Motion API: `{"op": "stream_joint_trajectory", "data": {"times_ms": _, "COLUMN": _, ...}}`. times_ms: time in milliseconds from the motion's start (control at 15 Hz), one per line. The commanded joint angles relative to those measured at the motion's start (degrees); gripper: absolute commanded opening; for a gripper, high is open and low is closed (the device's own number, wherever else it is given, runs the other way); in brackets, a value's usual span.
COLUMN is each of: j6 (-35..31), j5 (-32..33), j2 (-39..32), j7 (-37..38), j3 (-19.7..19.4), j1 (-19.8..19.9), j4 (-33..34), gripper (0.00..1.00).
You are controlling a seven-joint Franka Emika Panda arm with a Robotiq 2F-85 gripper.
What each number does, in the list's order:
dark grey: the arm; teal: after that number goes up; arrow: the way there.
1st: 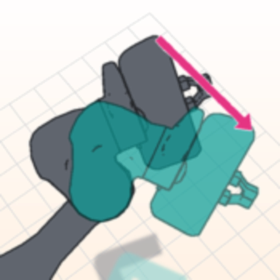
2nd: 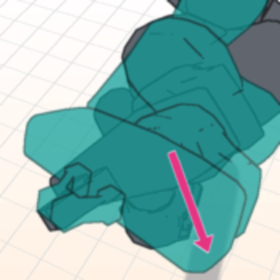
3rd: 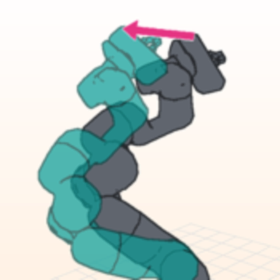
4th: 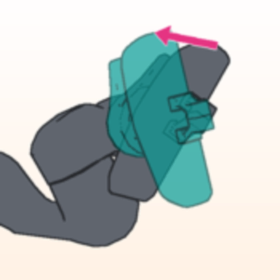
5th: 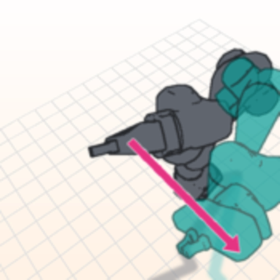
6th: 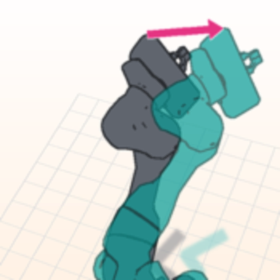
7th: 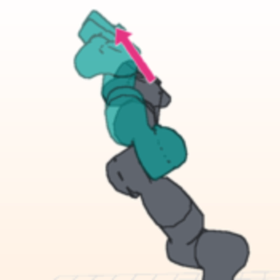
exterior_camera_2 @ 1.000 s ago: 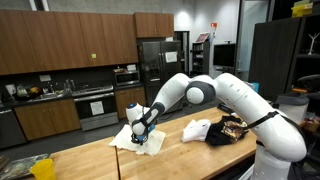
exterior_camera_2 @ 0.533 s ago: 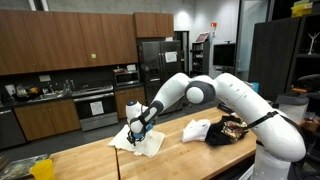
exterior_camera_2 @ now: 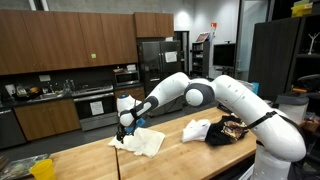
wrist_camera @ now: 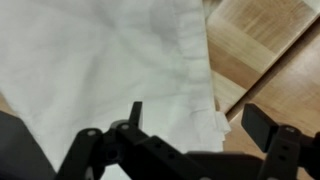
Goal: Pick up to unfold the tote bag
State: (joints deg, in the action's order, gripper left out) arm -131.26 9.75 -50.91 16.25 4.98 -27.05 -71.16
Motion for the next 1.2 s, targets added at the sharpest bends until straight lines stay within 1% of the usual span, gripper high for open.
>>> {"op": "stream_joint_trajectory", "data": {"times_ms": 0, "j6": 10.64, "j5": -2.88, "j2": -8.66, "j7": -8.23, "j3": 3.96, "j1": 0.96, "j4": 13.54, "gripper": 1.00}}
{"op": "stream_joint_trajectory", "data": {"times_ms": 200, "j6": 18.30, "j5": -2.51, "j2": -14.55, "j7": -12.99, "j3": 4.76, "j1": 0.36, "j4": 22.17, "gripper": 1.00}}
{"op": "stream_joint_trajectory", "data": {"times_ms": 467, "j6": 24.65, "j5": 1.83, "j2": -19.37, "j7": -14.77, "j3": 1.87, "j1": -2.43, "j4": 29.84, "gripper": 1.00}}
{"op": "stream_joint_trajectory", "data": {"times_ms": 533, "j6": 25.29, "j5": 2.94, "j2": -20.18, "j7": -15.18, "j3": 1.40, "j1": -2.89, "j4": 31.16, "gripper": 0.75}}
{"op": "stream_joint_trajectory", "data": {"times_ms": 600, "j6": 25.28, "j5": 3.33, "j2": -20.18, "j7": -15.54, "j3": -0.08, "j1": -3.73, "j4": 31.27, "gripper": 0.74}}
{"op": "stream_joint_trajectory", "data": {"times_ms": 667, "j6": 25.67, "j5": 3.93, "j2": -20.98, "j7": -15.95, "j3": -0.48, "j1": -4.13, "j4": 32.76, "gripper": 0.70}}
{"op": "stream_joint_trajectory", "data": {"times_ms": 800, "j6": 26.32, "j5": 4.76, "j2": -22.30, "j7": -16.69, "j3": -1.48, "j1": -4.94, "j4": 35.18, "gripper": 0.54}}
{"op": "stream_joint_trajectory", "data": {"times_ms": 867, "j6": 26.60, "j5": 4.88, "j2": -22.92, "j7": -16.94, "j3": -1.87, "j1": -5.22, "j4": 36.39, "gripper": 0.45}}
{"op": "stream_joint_trajectory", "data": {"times_ms": 933, "j6": 26.88, "j5": 5.01, "j2": -23.59, "j7": -17.18, "j3": -2.24, "j1": -5.55, "j4": 37.52, "gripper": 0.38}}
{"op": "stream_joint_trajectory", "data": {"times_ms": 1000, "j6": 26.99, "j5": 4.91, "j2": -24.24, "j7": -17.36, "j3": -2.51, "j1": -5.69, "j4": 38.62, "gripper": 0.29}}
{"op": "stream_joint_trajectory", "data": {"times_ms": 1067, "j6": 27.25, "j5": 4.80, "j2": -24.79, "j7": -17.40, "j3": -2.76, "j1": -5.78, "j4": 39.70, "gripper": 0.22}}
{"op": "stream_joint_trajectory", "data": {"times_ms": 1133, "j6": 26.37, "j5": 5.20, "j2": -24.00, "j7": -17.00, "j3": -2.26, "j1": -5.49, "j4": 38.19, "gripper": 0.15}}
